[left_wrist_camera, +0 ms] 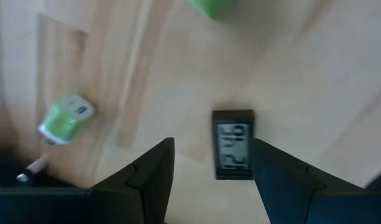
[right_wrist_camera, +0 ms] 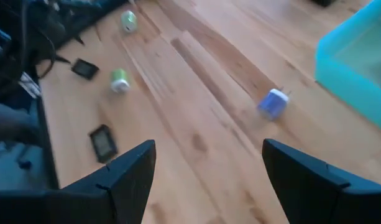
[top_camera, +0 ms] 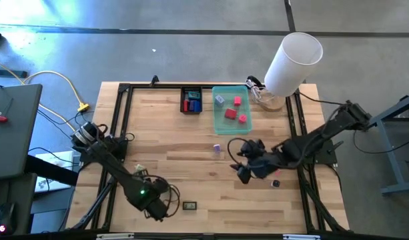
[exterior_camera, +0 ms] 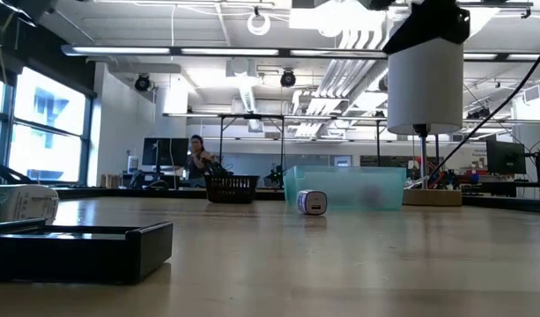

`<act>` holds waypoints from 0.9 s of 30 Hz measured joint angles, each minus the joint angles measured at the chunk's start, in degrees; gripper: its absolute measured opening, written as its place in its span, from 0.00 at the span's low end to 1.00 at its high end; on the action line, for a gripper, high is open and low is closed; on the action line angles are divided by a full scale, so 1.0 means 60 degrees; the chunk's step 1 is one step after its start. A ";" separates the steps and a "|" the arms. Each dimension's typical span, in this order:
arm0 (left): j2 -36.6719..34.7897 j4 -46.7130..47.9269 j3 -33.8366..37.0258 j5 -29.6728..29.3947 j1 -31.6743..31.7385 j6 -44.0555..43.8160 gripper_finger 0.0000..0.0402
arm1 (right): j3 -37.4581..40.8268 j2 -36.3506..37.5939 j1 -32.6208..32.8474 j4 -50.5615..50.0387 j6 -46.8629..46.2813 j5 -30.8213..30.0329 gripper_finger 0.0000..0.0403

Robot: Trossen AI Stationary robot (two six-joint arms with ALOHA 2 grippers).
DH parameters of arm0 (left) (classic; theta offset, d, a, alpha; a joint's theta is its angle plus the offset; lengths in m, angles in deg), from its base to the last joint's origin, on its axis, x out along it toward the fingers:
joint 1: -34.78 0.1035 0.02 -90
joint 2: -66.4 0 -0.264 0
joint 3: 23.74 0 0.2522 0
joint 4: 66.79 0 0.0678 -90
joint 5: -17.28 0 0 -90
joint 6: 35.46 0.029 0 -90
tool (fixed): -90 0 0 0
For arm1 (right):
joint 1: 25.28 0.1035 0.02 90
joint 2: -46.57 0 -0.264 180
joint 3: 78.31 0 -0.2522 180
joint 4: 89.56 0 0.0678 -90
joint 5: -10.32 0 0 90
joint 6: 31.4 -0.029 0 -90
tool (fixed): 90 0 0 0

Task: Pick & Place Office items
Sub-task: Put the left black digital timer into the black bin

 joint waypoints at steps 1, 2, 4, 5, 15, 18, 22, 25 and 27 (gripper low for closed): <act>0.0000 -0.0127 0.0000 -0.0002 -0.0100 0.0024 0.49 | 0.0000 0.0000 0.0193 0.0025 -0.0270 -0.0217 0.70; 0.0000 -0.0199 0.0002 -0.0003 -0.0182 0.0049 0.49 | 0.0000 0.0000 0.0369 0.0074 -0.0530 -0.0425 0.70; 0.0000 -0.0211 0.0002 -0.0088 -0.0302 0.0015 0.49 | 0.0000 0.0000 0.0686 0.0184 -0.0983 -0.0759 0.70; 0.0000 -0.0245 0.0000 -0.0235 -0.0349 -0.0078 0.49 | 0.0000 0.0000 0.0837 0.0198 -0.1135 -0.0917 0.70; 0.0113 -0.0433 0.0004 -0.0088 -0.0854 -0.0664 0.53 | 0.0000 -0.0194 0.1787 0.0635 -0.2241 -0.2194 0.70; 0.0113 -0.0565 0.0004 -0.0178 -0.0972 -0.0730 0.59 | 0.0000 -0.0556 0.1872 0.0811 -0.2331 -0.2131 0.70; 0.0117 -0.0660 0.0004 -0.0625 -0.1119 -0.0946 0.69 | 0.0003 -0.1193 0.1887 0.1340 -0.2322 -0.1881 0.70; 0.0117 -0.0664 0.0004 -0.0784 -0.1195 -0.1423 0.74 | 0.0004 -0.1636 0.1876 0.1675 -0.2316 -0.1741 0.70; 0.0117 -0.0680 0.0007 -0.0945 -0.1272 -0.1878 0.75 | 0.0004 -0.1896 0.1876 0.1808 -0.2313 -0.1659 0.70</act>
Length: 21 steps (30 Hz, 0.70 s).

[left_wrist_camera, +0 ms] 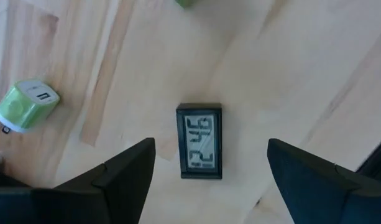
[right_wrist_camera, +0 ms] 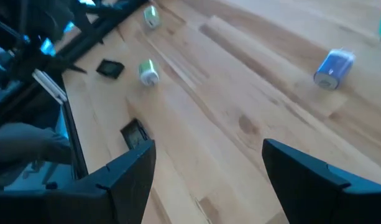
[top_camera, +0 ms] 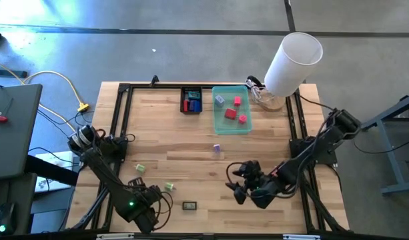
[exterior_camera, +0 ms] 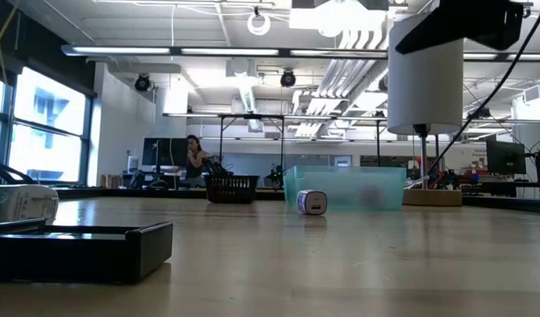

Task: Pick & Place Office items
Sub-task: Put the left black digital timer into the black bin

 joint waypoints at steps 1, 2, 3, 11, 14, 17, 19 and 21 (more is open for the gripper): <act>0.0000 0.0007 0.0000 -0.0092 -0.0034 -0.0197 0.75 | 0.0000 -0.0147 -0.0015 0.0092 0.0000 0.0044 0.70; 0.0000 0.0005 0.0000 -0.0113 -0.0059 -0.0346 0.75 | 0.0000 -0.0279 -0.0022 0.0191 0.0005 0.0063 0.70; 0.0000 0.0007 0.0000 -0.0114 -0.0082 -0.0502 0.76 | 0.0000 -0.0411 -0.0024 0.0328 0.0007 0.0082 0.70; 0.0000 -0.0108 0.0087 -0.0002 -0.0088 -0.0565 0.76 | 0.0000 -0.0991 -0.0025 0.1356 0.0072 0.0445 0.70; 0.0000 -0.0284 0.0360 0.0147 -0.0088 -0.0128 0.76 | 0.0000 -0.0993 -0.0018 0.1589 0.0081 0.0563 0.70; 0.0000 -0.0392 0.0655 0.0420 -0.0084 0.0165 0.76 | 0.0000 -0.0993 -0.0015 0.1698 0.0087 0.0570 0.70; 0.0000 -0.0455 0.0799 0.0389 -0.0070 0.0193 0.75 | 0.0000 -0.0993 -0.0007 0.1757 0.0087 0.0578 0.70; 0.0000 -0.0768 0.1022 0.0402 -0.0070 0.0207 0.75 | 0.0000 -0.0993 -0.0010 0.1772 0.0087 0.0671 0.70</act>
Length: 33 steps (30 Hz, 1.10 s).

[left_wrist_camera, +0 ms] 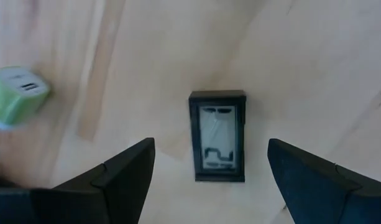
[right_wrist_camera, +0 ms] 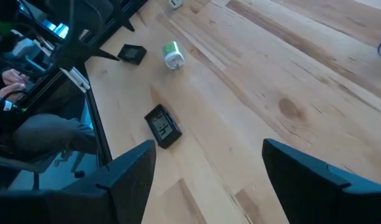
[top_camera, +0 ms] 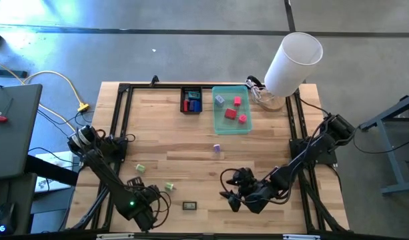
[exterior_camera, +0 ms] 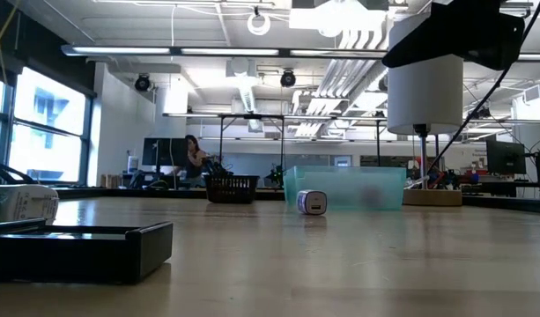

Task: Pick & Place Office items
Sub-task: Put the left black digital timer into the black bin

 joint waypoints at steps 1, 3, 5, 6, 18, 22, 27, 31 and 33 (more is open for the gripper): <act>0.0000 -0.0249 0.0134 0.0059 0.0004 0.0039 0.75 | 0.0000 0.0000 -0.0003 0.0001 0.0000 0.0038 0.70; 0.0000 -0.0882 0.0400 0.0313 0.0007 0.0273 0.75 | 0.0000 0.0000 -0.0005 0.0001 0.0000 0.0045 0.70; 0.0000 -0.1348 0.0649 0.0551 0.0004 0.0423 0.75 | 0.0000 0.0000 -0.0008 0.0001 0.0000 0.0045 0.70; 0.0000 -0.1445 0.0737 0.0580 0.0004 0.0427 0.75 | 0.0000 0.0000 -0.0008 0.0001 0.0000 0.0045 0.70; 0.0000 -0.1851 0.1312 0.0362 0.0004 -0.0074 0.75 | 0.0000 0.0000 -0.0006 0.0001 0.0004 0.0045 0.70; -0.0050 -0.2097 0.1746 0.0453 -0.0004 -0.0496 0.75 | 0.0000 0.0000 -0.0008 0.0001 0.0004 0.0045 0.70; -0.0050 -0.2324 0.1950 0.0539 0.0004 -0.0473 0.75 | 0.0000 0.0000 -0.0008 0.0004 0.0276 0.0042 0.70; -0.0039 -0.2455 0.1969 0.0596 0.0004 -0.0509 0.71 | 0.0000 0.0000 -0.0008 0.0004 0.0519 0.0041 0.70; -0.0033 -0.2494 0.1965 0.0602 0.0004 -0.0505 0.64 | 0.0000 0.0000 -0.0008 0.0005 0.0698 0.0044 0.70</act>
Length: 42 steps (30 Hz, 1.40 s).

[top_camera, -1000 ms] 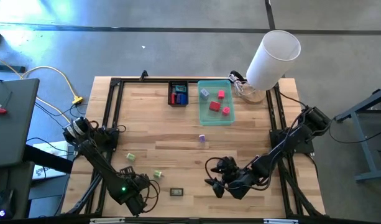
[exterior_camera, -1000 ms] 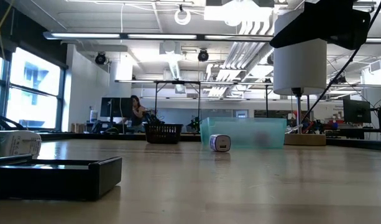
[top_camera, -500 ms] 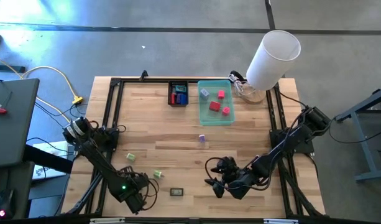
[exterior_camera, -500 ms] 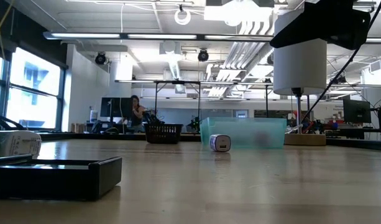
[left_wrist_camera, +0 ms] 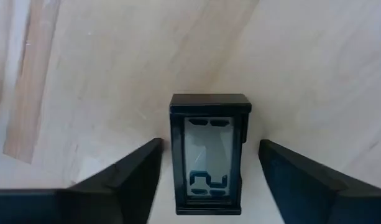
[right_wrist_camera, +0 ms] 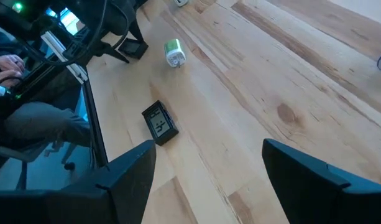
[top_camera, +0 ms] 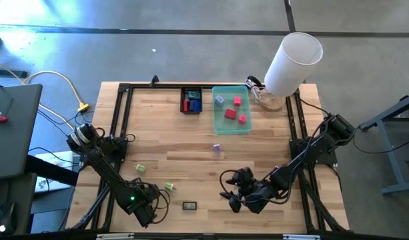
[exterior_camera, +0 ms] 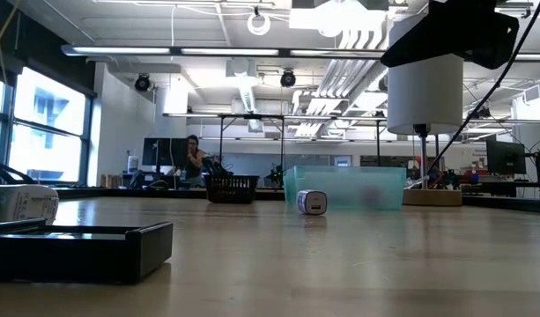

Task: Pick & Place Office items
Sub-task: Put the left black digital timer into the black bin

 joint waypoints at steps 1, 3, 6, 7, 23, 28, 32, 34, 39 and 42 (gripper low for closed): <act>0.0000 -0.0027 0.0000 0.0000 0.0025 0.0000 0.59 | 0.0000 0.0000 0.0003 0.0003 0.0100 0.0001 0.70; 0.0007 -0.0049 0.0000 -0.0018 0.0116 0.0014 0.49 | 0.0000 0.0000 0.0000 0.0007 0.0327 0.0001 0.70; 0.0011 -0.0030 -0.0001 -0.0036 0.0273 0.0192 0.34 | 0.0000 0.0000 0.0004 0.0025 0.0710 0.0001 0.70; 0.0011 0.0004 0.0005 -0.0104 0.0348 0.0228 0.30 | 0.0000 0.0000 0.0002 0.0038 0.0852 0.0001 0.70; 0.0058 0.1114 -0.1408 -0.0513 0.2018 0.1499 0.31 | 0.0000 0.0000 0.0000 0.0294 0.4140 0.0045 0.70; 0.0051 0.2639 -0.2224 -0.0463 0.2857 0.2236 0.31 | 0.0000 0.0000 0.0000 0.0291 0.5321 0.0034 0.70; 0.0036 0.3752 -0.2863 -0.0440 0.3444 0.2756 0.30 | 0.0000 0.0000 0.0000 0.0283 0.6437 0.0058 0.70; 0.0033 0.4217 -0.3213 -0.0567 0.3763 0.3071 0.30 | 0.0000 0.0000 0.0000 0.0276 0.7029 0.0065 0.70; 0.0025 0.5108 -0.4045 -0.0764 0.4821 0.3786 0.30 | 0.0000 0.0000 0.0000 0.0131 0.8725 -0.0119 0.70; 0.0018 0.5553 -0.4494 -0.0984 0.5563 0.4396 0.30 | 0.0000 0.0000 0.0000 -0.0073 0.9653 -0.0515 0.70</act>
